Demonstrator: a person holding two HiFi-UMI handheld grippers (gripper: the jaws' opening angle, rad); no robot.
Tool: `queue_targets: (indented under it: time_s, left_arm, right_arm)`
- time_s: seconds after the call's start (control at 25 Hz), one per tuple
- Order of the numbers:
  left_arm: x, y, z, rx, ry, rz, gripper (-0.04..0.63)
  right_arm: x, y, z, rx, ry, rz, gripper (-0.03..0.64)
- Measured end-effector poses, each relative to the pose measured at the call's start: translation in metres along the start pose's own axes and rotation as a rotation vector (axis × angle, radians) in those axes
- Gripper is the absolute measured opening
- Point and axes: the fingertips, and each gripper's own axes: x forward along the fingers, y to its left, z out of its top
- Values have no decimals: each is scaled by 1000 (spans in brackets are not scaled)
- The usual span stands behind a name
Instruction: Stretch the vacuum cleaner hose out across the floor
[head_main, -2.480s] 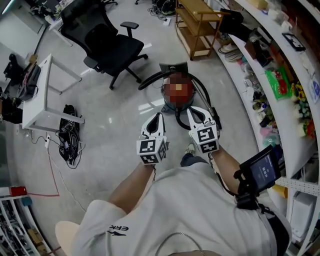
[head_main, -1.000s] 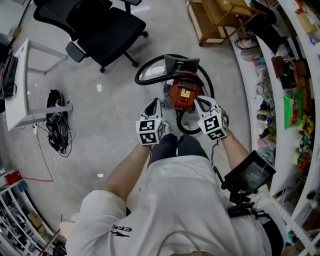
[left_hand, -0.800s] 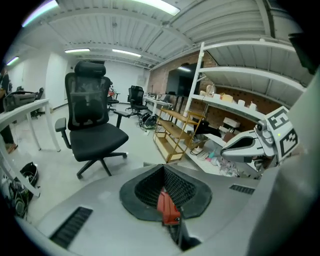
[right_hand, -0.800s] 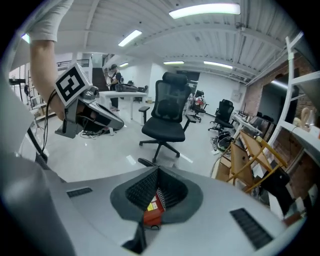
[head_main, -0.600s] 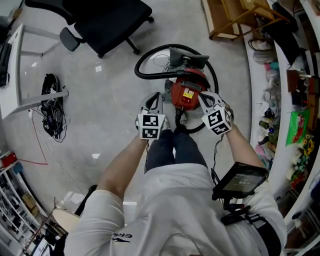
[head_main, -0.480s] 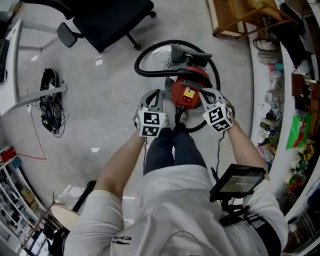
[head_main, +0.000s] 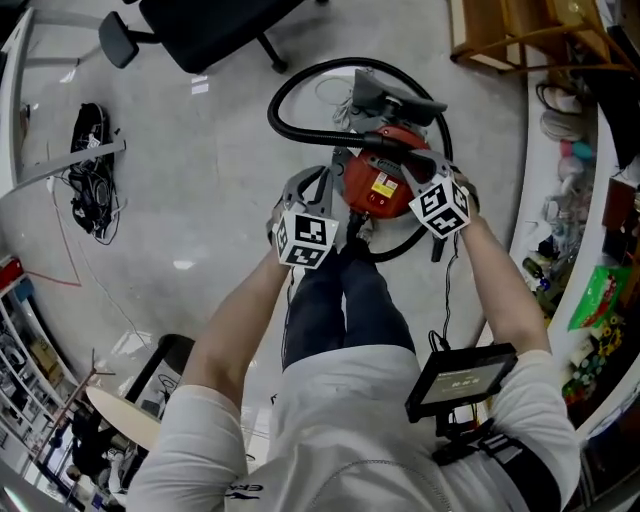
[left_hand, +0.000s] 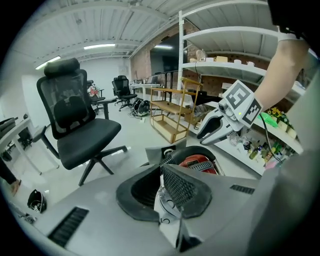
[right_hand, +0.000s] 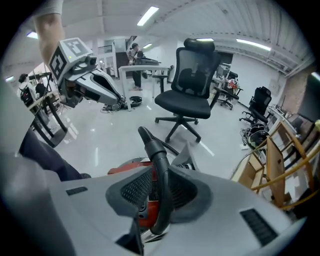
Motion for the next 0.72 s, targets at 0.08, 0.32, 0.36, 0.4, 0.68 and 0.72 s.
queue_targets:
  time_s: [0.08, 0.32, 0.36, 0.4, 0.68, 0.72]
  left_arm:
    - [9, 0, -3, -14, 8, 1, 5]
    - [21, 0, -12, -61, 16, 26, 5]
    - [22, 0, -14, -68, 18, 27, 5]
    - [23, -1, -16, -75, 21, 26, 5]
    - [21, -3, -30, -108, 30, 21, 5]
    - [20, -3, -32, -109, 31, 21, 5]
  right_arm:
    - [14, -4, -2, -28, 16, 22, 95]
    - [51, -9, -10, -84, 98, 101, 192]
    - [57, -9, -12, -91, 113, 118, 198]
    - [62, -8, -13, -99, 126, 137, 201]
    - [86, 0, -18, -144, 191, 229, 201]
    - [88, 1, -19, -149, 201, 234, 201]
